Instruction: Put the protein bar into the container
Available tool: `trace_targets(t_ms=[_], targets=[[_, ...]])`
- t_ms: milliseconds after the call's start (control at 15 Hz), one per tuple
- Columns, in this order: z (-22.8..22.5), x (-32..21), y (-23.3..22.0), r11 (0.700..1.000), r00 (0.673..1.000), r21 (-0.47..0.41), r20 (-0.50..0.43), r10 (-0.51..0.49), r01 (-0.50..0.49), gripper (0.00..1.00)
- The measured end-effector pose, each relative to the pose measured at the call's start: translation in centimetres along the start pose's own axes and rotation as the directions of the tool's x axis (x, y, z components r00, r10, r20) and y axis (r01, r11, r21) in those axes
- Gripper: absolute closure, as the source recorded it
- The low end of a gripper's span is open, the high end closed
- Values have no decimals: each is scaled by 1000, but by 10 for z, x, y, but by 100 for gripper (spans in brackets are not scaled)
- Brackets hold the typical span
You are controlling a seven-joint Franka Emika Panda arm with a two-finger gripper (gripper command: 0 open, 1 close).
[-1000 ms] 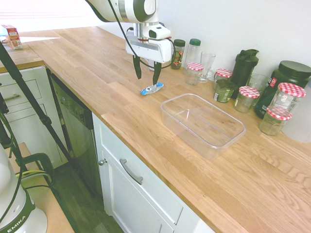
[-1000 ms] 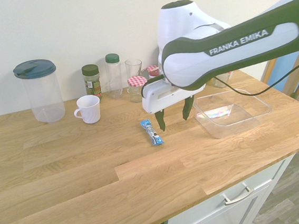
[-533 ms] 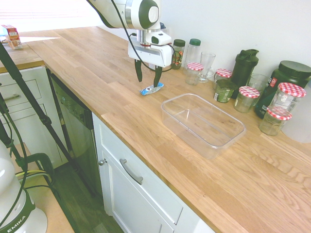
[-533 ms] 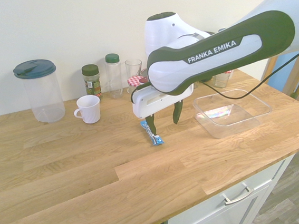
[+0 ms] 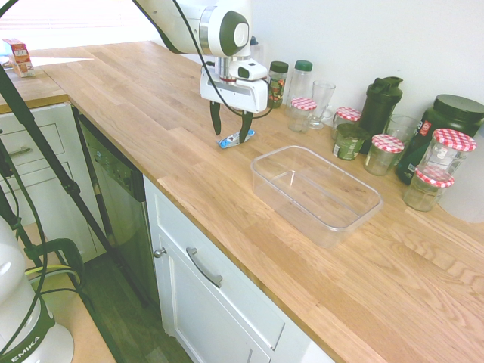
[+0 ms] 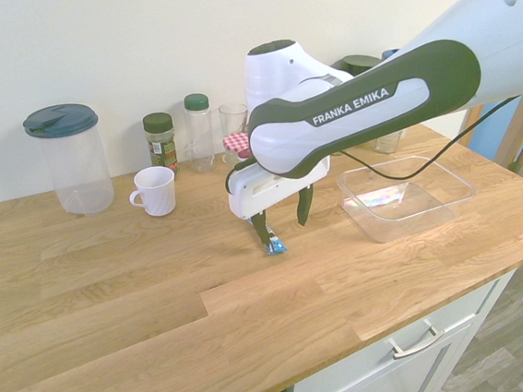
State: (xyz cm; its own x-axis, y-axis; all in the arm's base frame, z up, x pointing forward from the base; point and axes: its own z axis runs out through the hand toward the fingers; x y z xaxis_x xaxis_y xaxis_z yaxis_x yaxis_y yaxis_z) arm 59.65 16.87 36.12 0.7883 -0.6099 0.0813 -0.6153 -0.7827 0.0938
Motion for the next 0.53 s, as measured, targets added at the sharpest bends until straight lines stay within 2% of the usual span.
trace_targets(t_ms=[133, 200, 533], targets=[[4, -2, -4, 1000, 1000, -5, 3, -6, 6, 0], [5, -3, -7, 1000, 1000, -5, 4, -9, 9, 100], [12, 6, -6, 1000, 1000, -11, 5, 0, 0, 100]])
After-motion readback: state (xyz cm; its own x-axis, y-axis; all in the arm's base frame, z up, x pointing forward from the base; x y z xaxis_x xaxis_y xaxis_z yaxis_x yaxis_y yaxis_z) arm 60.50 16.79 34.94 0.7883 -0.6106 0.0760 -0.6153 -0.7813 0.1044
